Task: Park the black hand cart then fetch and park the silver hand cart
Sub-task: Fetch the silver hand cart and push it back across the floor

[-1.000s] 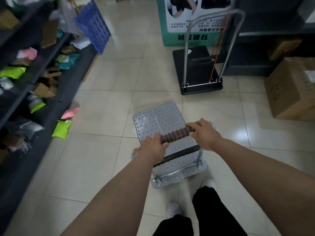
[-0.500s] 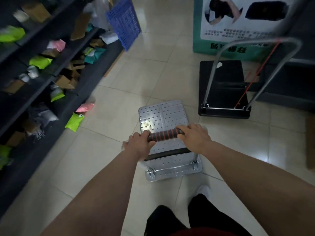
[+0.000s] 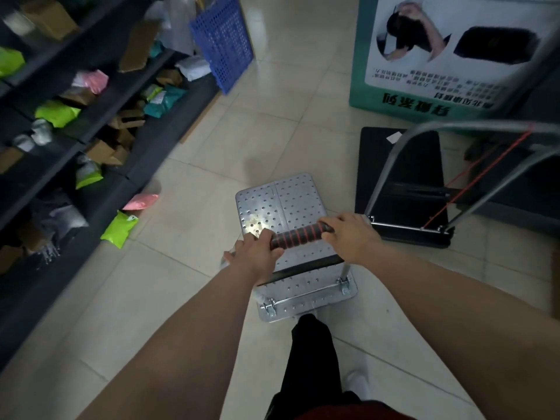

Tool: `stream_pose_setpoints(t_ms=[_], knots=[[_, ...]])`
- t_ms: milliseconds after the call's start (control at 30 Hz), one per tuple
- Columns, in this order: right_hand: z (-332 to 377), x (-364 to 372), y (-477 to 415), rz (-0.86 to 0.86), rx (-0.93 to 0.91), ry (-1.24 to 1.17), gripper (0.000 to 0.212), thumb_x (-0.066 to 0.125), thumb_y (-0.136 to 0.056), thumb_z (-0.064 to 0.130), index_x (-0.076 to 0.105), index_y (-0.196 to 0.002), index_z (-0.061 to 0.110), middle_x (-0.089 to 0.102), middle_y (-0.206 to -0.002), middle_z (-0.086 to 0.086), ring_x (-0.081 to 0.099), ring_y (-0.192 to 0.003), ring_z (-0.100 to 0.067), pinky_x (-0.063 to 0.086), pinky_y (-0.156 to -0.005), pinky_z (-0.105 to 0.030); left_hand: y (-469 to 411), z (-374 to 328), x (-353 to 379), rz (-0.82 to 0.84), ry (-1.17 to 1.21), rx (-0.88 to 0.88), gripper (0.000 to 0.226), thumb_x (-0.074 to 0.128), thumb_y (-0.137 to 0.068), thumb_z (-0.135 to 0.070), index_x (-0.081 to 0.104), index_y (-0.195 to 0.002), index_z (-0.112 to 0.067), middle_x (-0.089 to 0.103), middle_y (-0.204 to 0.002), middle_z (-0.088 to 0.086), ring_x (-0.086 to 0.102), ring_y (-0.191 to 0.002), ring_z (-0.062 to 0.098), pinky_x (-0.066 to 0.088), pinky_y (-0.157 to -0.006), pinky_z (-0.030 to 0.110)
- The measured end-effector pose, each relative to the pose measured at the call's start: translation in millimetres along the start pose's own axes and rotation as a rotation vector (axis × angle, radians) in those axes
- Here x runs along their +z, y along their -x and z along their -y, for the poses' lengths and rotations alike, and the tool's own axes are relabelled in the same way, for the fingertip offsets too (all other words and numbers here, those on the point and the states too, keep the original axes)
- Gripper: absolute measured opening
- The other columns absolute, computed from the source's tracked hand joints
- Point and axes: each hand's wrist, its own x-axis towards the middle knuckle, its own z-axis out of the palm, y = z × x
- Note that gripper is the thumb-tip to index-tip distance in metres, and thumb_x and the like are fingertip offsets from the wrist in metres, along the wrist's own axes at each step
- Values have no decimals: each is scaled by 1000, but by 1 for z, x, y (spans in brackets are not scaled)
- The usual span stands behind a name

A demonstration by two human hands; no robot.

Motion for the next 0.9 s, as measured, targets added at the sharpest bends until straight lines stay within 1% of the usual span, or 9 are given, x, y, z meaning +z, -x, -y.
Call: stream_pose_setpoints(t_ms=[67, 167, 267, 433, 567, 667, 767, 900], knots=[[2, -12, -28, 9, 0, 26, 35, 40, -95, 40, 42, -129, 36, 51, -123, -6, 42, -115, -27, 30, -105, -45, -26, 0, -14, 13, 11, 6, 29, 40, -95, -48, 39, -119, -32, 44, -120, 9, 40, -115, 32, 23, -104, 64], [11, -25, -69, 31, 8, 32, 35, 39, -94, 41, 42, -129, 36, 51, -123, -6, 42, -115, -27, 31, -106, -48, -67, 7, -38, 37, 5, 14, 28, 39, -95, -49, 39, -118, -33, 45, -118, 7, 42, -112, 30, 27, -101, 62], [21, -33, -100, 38, 23, 2, 35, 40, -94, 41, 41, -128, 37, 50, -123, -5, 41, -116, -26, 31, -106, -48, -101, 18, -58, 59, 15, 30, 27, 40, -94, -50, 39, -117, -35, 45, -114, 6, 43, -108, 29, 29, -100, 62], [42, -46, -135, 19, 20, -31, 35, 40, -95, 39, 41, -130, 36, 49, -125, -6, 41, -117, -27, 31, -106, -50, -141, 37, -89, 84, -9, 33, 28, 41, -91, -53, 37, -115, -40, 45, -116, 5, 44, -107, 27, 32, -98, 56], [53, -52, -150, 21, -7, 24, 37, 36, -96, 40, 37, -133, 35, 48, -126, -8, 41, -117, -26, 29, -107, -49, -155, 45, -99, 50, -21, 14, 30, 41, -91, -53, 37, -119, -41, 45, -120, 5, 43, -112, 28, 29, -100, 56], [55, -56, -156, 68, -43, 85, 40, 33, -96, 41, 32, -136, 36, 48, -125, -9, 43, -115, -26, 31, -105, -48, -155, 46, -102, 29, -49, 2, 32, 40, -92, -52, 37, -121, -41, 45, -121, 5, 41, -114, 28, 27, -102, 56], [56, -61, -157, 124, -56, 119, 44, 33, -96, 41, 28, -139, 36, 47, -127, -9, 44, -116, -26, 33, -104, -48, -151, 43, -101, 6, -85, -12, 35, 40, -92, -53, 38, -124, -39, 46, -121, 5, 42, -115, 27, 28, -102, 52], [55, -67, -163, 101, -54, 135, 45, 35, -97, 38, 28, -141, 34, 49, -128, -8, 45, -117, -25, 34, -104, -50, -155, 32, -107, -10, -75, -26, 43, 37, -91, -54, 38, -130, -36, 47, -127, 8, 42, -118, 28, 31, -98, 46]])
